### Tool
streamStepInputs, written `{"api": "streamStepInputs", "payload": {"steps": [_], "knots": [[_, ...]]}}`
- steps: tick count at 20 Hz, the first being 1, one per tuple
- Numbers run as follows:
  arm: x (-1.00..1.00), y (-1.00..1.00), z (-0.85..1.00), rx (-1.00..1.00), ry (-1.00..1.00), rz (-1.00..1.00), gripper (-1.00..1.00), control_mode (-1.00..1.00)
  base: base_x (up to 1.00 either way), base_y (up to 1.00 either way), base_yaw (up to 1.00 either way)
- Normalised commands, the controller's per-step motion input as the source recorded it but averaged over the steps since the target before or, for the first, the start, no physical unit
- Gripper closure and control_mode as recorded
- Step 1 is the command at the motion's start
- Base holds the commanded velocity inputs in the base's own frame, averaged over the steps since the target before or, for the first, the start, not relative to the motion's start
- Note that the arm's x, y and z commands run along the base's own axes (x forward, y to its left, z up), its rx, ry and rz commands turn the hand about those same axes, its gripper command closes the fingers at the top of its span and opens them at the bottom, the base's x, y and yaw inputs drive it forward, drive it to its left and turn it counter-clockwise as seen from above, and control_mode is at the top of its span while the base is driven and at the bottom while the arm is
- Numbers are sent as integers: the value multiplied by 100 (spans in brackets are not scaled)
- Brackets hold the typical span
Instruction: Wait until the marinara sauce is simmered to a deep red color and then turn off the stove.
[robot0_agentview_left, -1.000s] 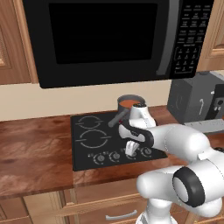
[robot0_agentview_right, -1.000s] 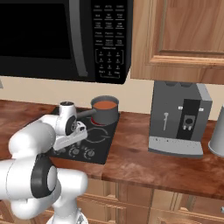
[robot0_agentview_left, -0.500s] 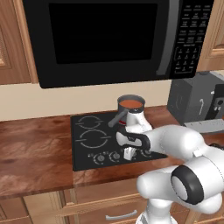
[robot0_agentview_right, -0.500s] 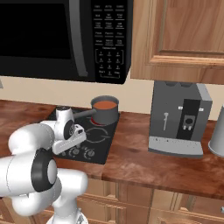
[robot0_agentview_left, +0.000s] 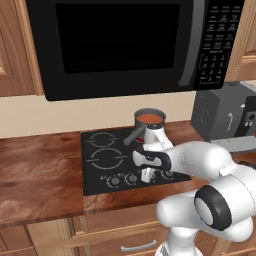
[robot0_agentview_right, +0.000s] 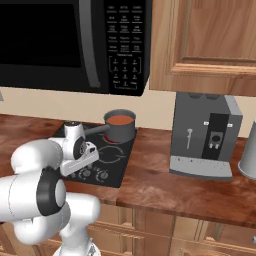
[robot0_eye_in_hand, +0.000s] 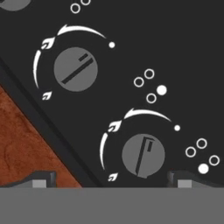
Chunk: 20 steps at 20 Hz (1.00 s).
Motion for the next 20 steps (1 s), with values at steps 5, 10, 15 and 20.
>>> {"api": "streamStepInputs", "payload": {"steps": [5,10,15,20], "knots": [[9,0,0,0,0,0,-100,-100,0,0,0],[9,-5,-1,0,0,0,-100,-100,0,0,0],[10,-5,-8,0,0,0,-100,-100,0,0,0],[7,-3,-11,0,0,0,-100,-100,0,0,0]]}}
